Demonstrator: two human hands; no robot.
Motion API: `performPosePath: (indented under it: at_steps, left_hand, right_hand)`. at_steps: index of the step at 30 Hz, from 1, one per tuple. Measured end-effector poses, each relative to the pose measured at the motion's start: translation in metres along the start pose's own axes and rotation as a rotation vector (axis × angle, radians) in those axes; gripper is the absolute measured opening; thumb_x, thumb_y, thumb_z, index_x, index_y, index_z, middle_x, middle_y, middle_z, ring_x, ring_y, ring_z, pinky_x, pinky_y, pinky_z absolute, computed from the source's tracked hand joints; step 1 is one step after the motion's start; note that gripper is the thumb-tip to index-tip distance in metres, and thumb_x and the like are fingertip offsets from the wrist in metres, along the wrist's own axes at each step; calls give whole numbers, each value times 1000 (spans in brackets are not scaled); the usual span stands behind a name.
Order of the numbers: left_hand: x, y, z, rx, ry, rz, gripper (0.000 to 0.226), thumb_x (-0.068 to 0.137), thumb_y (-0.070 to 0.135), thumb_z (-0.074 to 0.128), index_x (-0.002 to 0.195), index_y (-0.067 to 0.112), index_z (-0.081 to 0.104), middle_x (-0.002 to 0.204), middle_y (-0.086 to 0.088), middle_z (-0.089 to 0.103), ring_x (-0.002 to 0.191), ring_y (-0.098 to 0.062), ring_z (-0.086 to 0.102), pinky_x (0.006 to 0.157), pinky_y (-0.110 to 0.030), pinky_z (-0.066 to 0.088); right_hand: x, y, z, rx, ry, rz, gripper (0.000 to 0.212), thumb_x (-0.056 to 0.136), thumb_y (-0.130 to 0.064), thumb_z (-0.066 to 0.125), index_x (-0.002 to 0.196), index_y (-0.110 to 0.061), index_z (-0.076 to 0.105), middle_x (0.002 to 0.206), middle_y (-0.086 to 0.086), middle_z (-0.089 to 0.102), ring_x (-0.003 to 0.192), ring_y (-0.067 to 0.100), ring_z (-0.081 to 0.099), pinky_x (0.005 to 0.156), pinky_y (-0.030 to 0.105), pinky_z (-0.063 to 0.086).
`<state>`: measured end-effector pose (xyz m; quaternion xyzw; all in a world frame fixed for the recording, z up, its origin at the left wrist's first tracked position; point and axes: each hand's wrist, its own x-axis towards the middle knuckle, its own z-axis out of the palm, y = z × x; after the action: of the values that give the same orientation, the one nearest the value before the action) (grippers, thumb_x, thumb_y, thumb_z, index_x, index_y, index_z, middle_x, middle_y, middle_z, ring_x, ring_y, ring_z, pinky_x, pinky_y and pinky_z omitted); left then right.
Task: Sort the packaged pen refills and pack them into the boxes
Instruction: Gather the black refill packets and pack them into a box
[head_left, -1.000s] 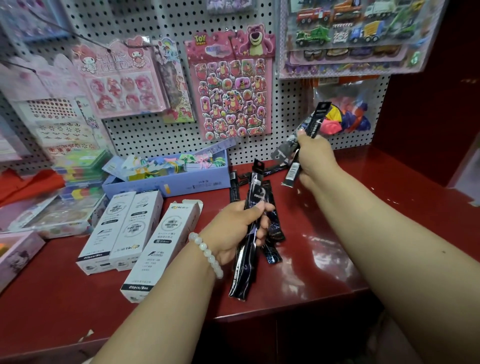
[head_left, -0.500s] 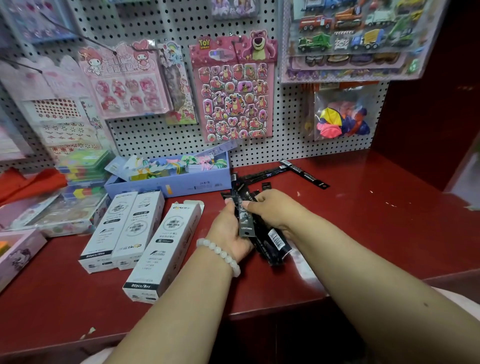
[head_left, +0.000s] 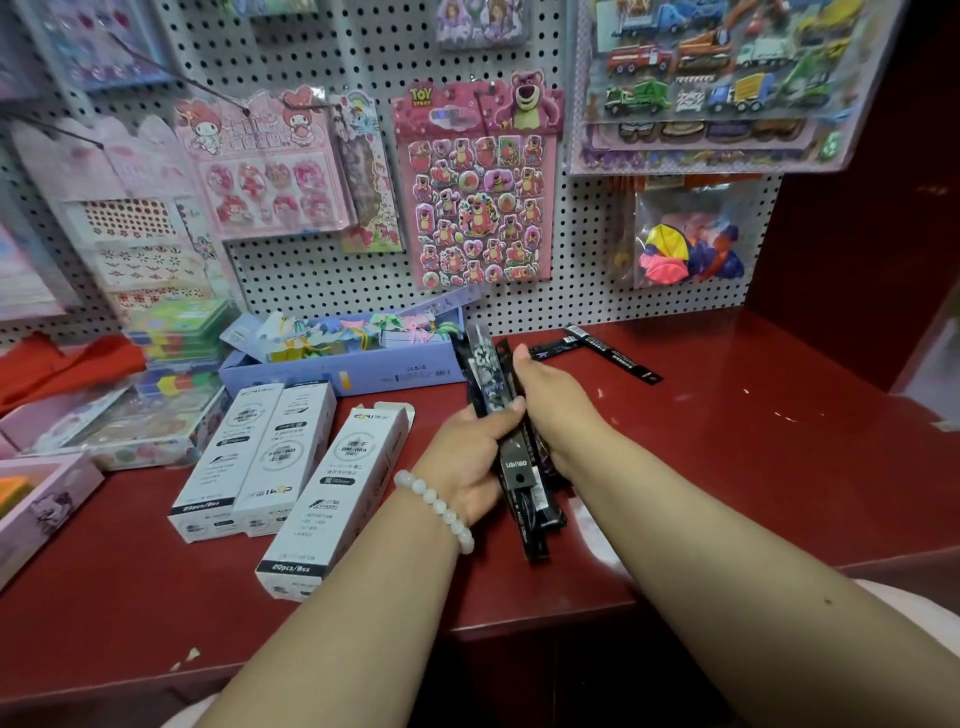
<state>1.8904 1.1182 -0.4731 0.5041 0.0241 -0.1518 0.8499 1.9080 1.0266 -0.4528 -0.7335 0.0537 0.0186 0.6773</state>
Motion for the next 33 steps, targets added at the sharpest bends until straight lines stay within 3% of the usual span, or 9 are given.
performPosePath:
  at_steps: [5, 8, 10, 13, 15, 19, 21, 27, 33]
  left_hand:
    - [-3, 27, 2, 450, 69, 454, 24, 88, 6, 61, 109, 19, 61, 102, -6, 71, 97, -21, 68, 85, -40, 55]
    - [-3, 25, -3, 752, 87, 652, 36, 84, 7, 62, 115, 25, 57, 105, 7, 68, 97, -2, 64, 84, -26, 53]
    - [-4, 15, -7, 802, 49, 689, 42, 81, -2, 60, 108, 31, 58, 102, 10, 67, 98, 4, 62, 85, -22, 51]
    - [-5, 0, -13, 787, 24, 639, 54, 75, -4, 61, 100, 43, 53, 101, 19, 64, 96, 10, 60, 82, -14, 48]
    - [-4, -7, -18, 783, 31, 558, 48, 69, 2, 62, 99, 38, 54, 98, 11, 67, 92, 4, 63, 79, -21, 51]
    - [1, -17, -21, 887, 141, 469, 30, 67, 13, 65, 93, 27, 56, 85, 3, 68, 82, -12, 66, 70, -29, 52]
    - [3, -20, -20, 967, 208, 450, 13, 73, 12, 63, 84, 17, 57, 72, 4, 63, 68, -10, 61, 58, -15, 43]
    - [2, -21, -10, 1132, 298, 474, 4, 83, 17, 54, 80, 19, 52, 64, 9, 54, 61, -9, 50, 44, -15, 26]
    - [-6, -24, -12, 820, 221, 366, 7, 82, 15, 63, 84, 10, 58, 71, -6, 67, 60, -18, 61, 54, -26, 42]
  right_hand:
    - [1, -16, 1, 302, -151, -196, 44, 87, -46, 55, 117, -14, 60, 114, 9, 68, 101, 21, 65, 90, 33, 49]
    - [0, -15, 5, 237, -195, -321, 46, 75, -34, 68, 115, -16, 55, 107, 4, 66, 101, 18, 63, 94, 34, 48]
    - [-2, -11, 9, 107, -177, -364, 57, 60, -41, 76, 110, -27, 52, 106, -2, 64, 101, 14, 61, 91, 33, 48]
    - [-4, -4, 12, -24, -111, -386, 76, 52, -42, 80, 119, -28, 47, 109, -7, 59, 101, 10, 59, 88, 28, 47]
    - [-4, 0, 11, -31, -100, -373, 75, 52, -35, 81, 119, -30, 47, 113, -4, 61, 105, 13, 60, 91, 33, 50]
    - [-6, -1, 10, 102, -178, -353, 46, 72, -9, 77, 101, -31, 50, 100, 1, 67, 94, 17, 66, 86, 38, 51]
    - [-6, -3, 11, 176, -193, -332, 32, 83, -2, 66, 101, -25, 54, 89, 3, 68, 89, 22, 66, 82, 38, 49]
    - [-3, -4, 11, -14, -57, -339, 10, 84, -17, 69, 80, -18, 59, 77, 2, 62, 77, 17, 59, 76, 33, 49]
    - [4, -9, -1, -326, 3, -371, 44, 76, -44, 73, 67, -12, 45, 66, 3, 46, 64, 17, 46, 62, 31, 36]
